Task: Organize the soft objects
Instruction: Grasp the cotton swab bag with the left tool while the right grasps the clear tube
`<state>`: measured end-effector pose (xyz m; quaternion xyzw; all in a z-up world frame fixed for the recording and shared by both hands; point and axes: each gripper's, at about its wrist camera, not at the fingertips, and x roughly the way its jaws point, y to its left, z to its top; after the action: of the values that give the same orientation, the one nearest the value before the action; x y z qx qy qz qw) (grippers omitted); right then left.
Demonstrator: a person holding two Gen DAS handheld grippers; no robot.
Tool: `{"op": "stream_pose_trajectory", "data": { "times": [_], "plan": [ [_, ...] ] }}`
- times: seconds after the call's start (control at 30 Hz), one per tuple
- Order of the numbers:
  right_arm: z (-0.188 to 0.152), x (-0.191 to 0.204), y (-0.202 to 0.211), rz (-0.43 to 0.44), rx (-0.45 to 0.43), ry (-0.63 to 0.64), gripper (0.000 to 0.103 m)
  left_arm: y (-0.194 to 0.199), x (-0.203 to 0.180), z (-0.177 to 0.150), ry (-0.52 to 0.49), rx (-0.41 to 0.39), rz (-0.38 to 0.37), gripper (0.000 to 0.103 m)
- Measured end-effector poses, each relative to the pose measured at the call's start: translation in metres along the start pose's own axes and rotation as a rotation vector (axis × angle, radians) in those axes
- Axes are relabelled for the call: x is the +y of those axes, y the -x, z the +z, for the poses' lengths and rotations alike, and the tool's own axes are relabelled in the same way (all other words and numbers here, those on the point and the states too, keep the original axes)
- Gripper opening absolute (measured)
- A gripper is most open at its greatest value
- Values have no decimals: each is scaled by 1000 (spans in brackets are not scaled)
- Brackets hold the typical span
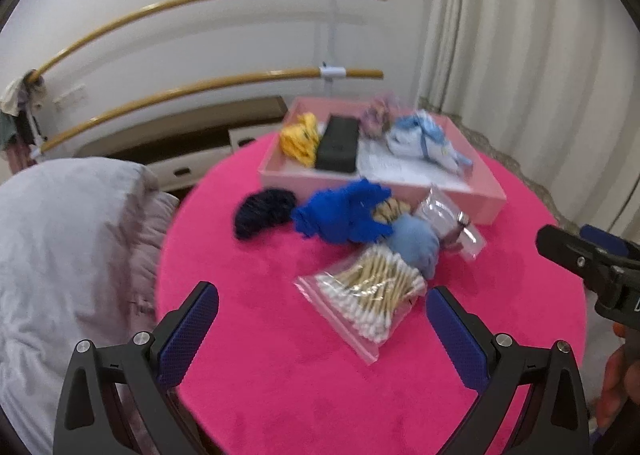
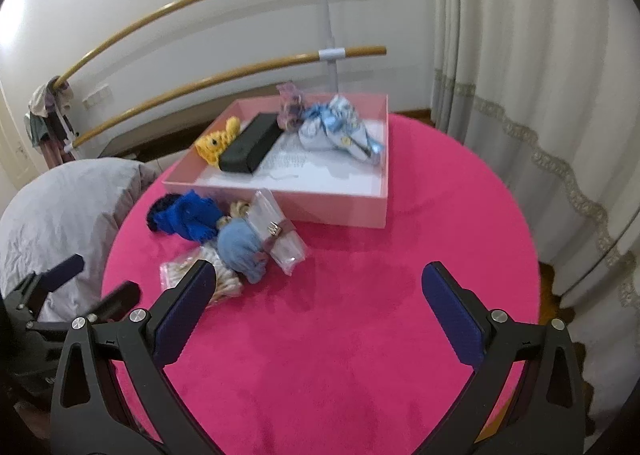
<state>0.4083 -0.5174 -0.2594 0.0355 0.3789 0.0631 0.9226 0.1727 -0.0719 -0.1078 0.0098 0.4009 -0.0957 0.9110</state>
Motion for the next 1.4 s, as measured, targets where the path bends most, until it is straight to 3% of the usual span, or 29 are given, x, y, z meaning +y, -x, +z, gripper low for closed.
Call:
{"op": "stream_pose_trajectory", "data": {
  "times": [0.37,0.43,0.53,0.6,0.87,0.93,1.03,1.4],
  "plan": [
    [6,-3,-52,37,78,-2,101,-97,-17,0,-86,111,-13,103],
    [7,0,-62,49,93,6,87,-108,-19,-1,-88,123,-15,99],
    [10,4,-76,65,112,16,84,-120,-19,1,-76,144,-50,90],
    [13,6,-85,79,124,17,84,-124,-20,3,-80,143,-57,87],
    [19,11,-116,133,157,15,63,-127,-15,10,-78,142,-87,68],
    [19,10,-115,165,157,11,41,-123,-13,9,-64,139,-91,63],
    [15,16,-109,170,147,24,25,-117,-11,8,-44,141,-100,58],
    [-4,-2,-67,140,105,-32,24,-89,-15,-2,-34,145,-109,54]
  ]
}}
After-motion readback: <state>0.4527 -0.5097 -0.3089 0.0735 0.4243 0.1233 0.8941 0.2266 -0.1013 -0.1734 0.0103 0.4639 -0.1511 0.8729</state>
